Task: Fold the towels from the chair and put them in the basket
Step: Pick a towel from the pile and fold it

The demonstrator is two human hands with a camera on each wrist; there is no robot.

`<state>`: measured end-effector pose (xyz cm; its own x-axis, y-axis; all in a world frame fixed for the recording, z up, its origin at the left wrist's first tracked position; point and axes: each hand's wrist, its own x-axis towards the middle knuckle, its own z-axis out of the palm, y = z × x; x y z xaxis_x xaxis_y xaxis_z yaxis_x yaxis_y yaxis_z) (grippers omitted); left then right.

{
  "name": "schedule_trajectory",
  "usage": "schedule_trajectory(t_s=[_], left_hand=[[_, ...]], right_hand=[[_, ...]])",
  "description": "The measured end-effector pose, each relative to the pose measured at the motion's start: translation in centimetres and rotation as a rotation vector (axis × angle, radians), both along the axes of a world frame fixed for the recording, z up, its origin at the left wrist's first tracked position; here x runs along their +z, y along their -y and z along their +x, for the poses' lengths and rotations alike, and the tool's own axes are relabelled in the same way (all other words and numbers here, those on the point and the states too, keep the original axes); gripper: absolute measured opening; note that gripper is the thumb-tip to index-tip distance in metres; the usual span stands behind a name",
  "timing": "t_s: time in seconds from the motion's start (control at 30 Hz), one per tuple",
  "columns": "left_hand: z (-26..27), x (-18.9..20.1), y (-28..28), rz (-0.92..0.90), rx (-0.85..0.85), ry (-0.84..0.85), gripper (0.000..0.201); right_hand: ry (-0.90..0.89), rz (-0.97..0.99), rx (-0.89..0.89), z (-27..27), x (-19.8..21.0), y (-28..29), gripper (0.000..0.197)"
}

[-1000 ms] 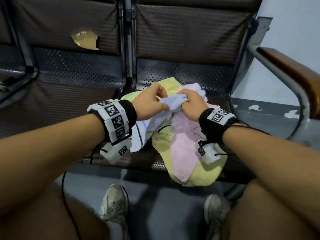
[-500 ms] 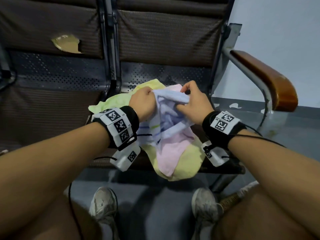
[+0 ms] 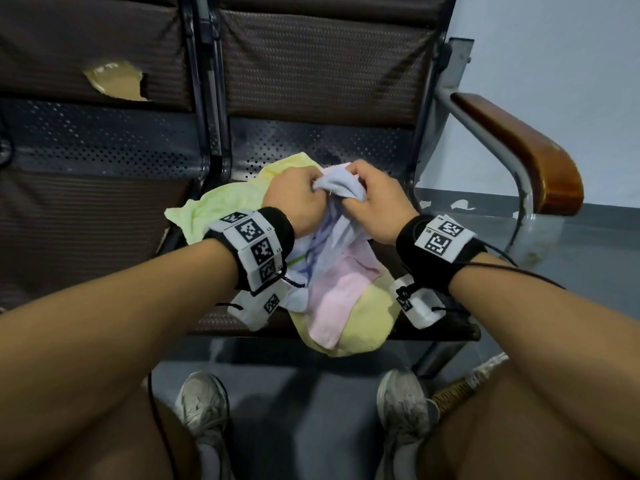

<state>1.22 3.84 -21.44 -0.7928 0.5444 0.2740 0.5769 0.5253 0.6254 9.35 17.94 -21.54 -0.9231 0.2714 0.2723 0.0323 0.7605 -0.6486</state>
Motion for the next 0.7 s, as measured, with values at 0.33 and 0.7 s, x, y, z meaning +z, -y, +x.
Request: schedule_trajectory(t_s=[0.33,0.7], left_hand=[[-1.4,0.3,0.7,0.227,0.180,0.123,0.038],[-2.4,0.8,1.5,0.439,0.197,0.480,0.019]], right_hand=[[0.096,0.139,-0.345,-0.2,-0.2,-2.2,0.016],[-0.126,-0.122,0.107,0.5,0.2,0.4,0.020]])
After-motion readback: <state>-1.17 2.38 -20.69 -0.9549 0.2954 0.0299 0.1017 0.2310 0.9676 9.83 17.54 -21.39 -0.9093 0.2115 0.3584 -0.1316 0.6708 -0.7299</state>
